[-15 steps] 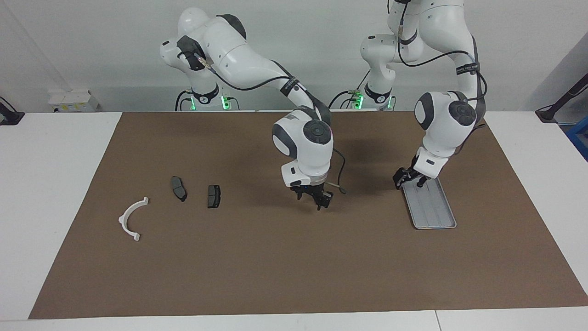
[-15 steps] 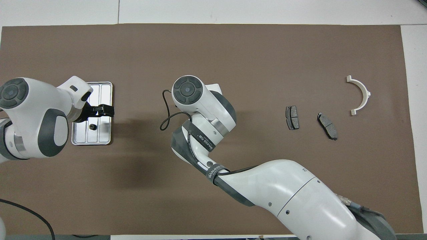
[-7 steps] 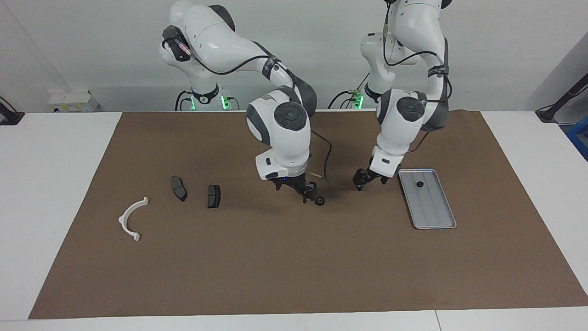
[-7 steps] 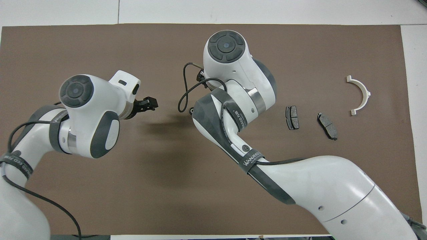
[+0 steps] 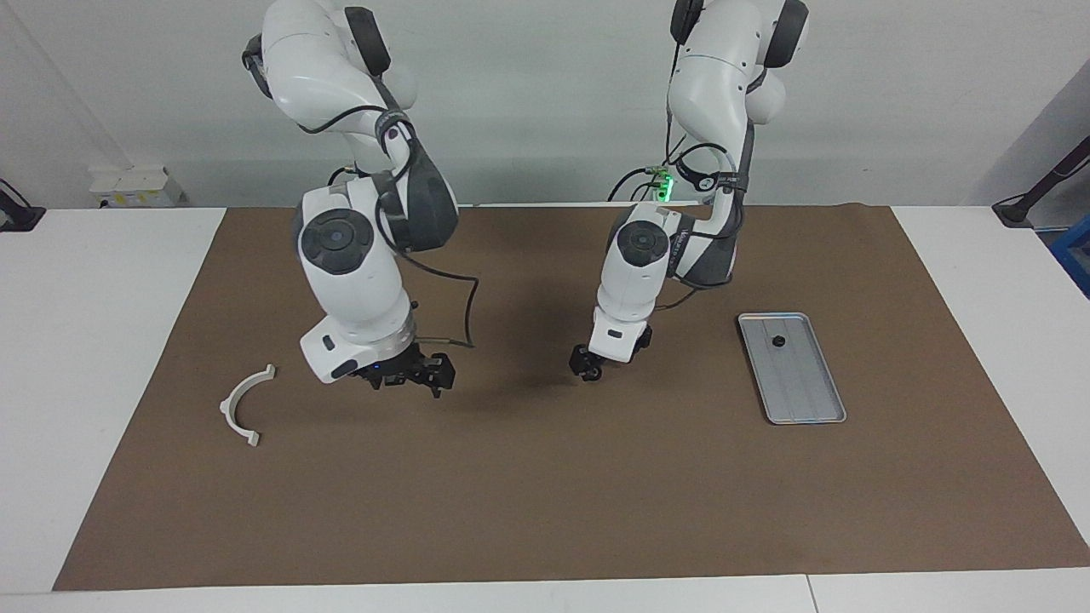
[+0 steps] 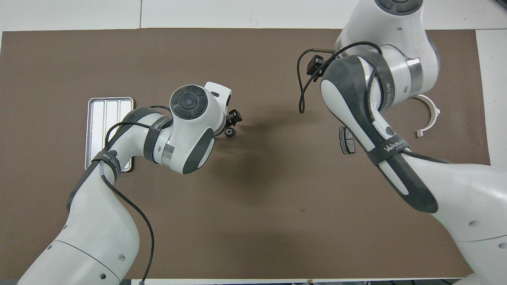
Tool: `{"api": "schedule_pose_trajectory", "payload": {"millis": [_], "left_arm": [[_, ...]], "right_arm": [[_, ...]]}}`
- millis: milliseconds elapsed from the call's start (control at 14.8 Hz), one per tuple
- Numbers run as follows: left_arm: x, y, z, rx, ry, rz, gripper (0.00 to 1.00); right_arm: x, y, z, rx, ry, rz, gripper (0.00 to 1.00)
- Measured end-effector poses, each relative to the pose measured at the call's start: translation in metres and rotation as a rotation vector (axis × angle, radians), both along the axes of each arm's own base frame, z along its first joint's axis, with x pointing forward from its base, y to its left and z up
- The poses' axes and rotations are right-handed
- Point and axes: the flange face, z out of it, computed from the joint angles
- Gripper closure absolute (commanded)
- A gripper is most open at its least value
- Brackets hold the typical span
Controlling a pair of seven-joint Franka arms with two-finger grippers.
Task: Pick bearing gear from pile to tray
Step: 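Reach the left gripper to the gear while the right gripper withdraws, then grasp the gear with the left gripper and carry it to the tray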
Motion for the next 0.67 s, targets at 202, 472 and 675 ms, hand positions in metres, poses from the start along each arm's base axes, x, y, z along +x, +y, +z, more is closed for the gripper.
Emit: {"api": "schedule_pose_trajectory", "payload": {"millis": [202,472,675], "left_arm": [[-0.007,-0.011,-0.013,0.026,0.008,0.008,0.16],[-0.009,-0.013,-0.018,0.033,0.011,0.009,0.47],[-0.007,-0.013,-0.016,0.033,0.009,0.012,1.00]], "right_arm": [[0.005,-0.031,-0.001,0.000,0.002,-0.024,0.00],[0.007,-0.042,0.000,-0.001,0.001,-0.040,0.00],[0.007,-0.049,0.010,-0.004,-0.013,0.009,0.00]]}}
